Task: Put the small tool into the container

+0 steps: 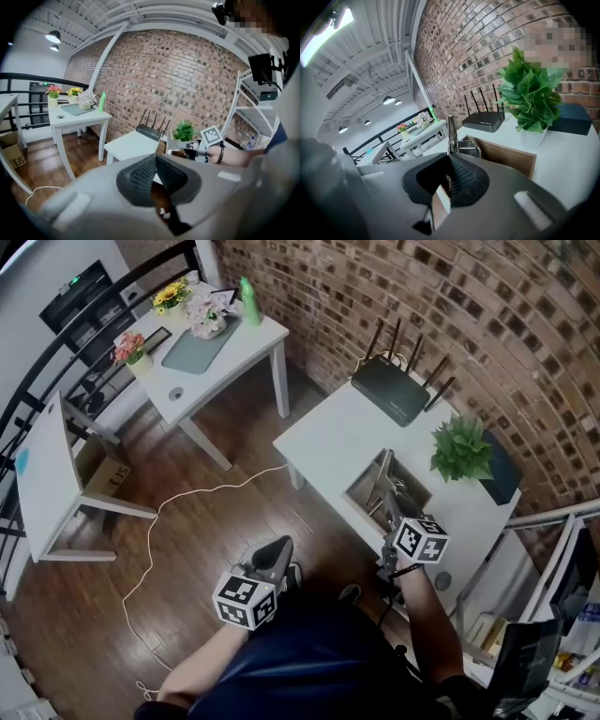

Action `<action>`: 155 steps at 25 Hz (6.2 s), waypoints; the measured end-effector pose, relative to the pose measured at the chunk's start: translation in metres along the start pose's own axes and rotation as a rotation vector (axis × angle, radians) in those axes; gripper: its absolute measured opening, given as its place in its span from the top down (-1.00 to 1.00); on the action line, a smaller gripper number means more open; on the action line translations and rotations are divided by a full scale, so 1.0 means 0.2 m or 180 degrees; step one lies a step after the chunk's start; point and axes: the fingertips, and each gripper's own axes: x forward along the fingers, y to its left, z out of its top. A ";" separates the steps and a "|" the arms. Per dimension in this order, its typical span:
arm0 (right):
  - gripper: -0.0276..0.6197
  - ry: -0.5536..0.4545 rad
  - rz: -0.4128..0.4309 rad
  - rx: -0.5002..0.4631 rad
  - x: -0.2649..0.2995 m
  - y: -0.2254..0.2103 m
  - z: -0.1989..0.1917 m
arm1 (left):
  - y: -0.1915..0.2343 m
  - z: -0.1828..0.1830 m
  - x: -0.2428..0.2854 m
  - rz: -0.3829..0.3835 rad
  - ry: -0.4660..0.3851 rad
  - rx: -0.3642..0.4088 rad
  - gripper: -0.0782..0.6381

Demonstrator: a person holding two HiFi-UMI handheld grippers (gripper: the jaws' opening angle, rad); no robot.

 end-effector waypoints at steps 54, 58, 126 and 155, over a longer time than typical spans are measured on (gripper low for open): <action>0.57 0.0207 -0.0231 -0.0140 0.05 0.10 -0.14 | 0.02 0.03 0.17 -0.0319 0.0222 0.0000 0.77; 0.57 0.0086 -0.0192 -0.0073 -0.03 0.09 -0.11 | -0.05 0.02 0.19 -0.0382 0.0234 0.0028 0.77; 0.88 -0.0775 -0.0089 -0.0069 -1.07 0.07 -0.15 | -0.91 -0.18 0.32 -0.1228 0.0478 0.0579 0.77; 0.88 -0.0743 -0.0156 -0.0011 -1.05 0.04 -0.21 | -0.87 -0.18 0.35 -0.1179 0.0465 0.0552 0.77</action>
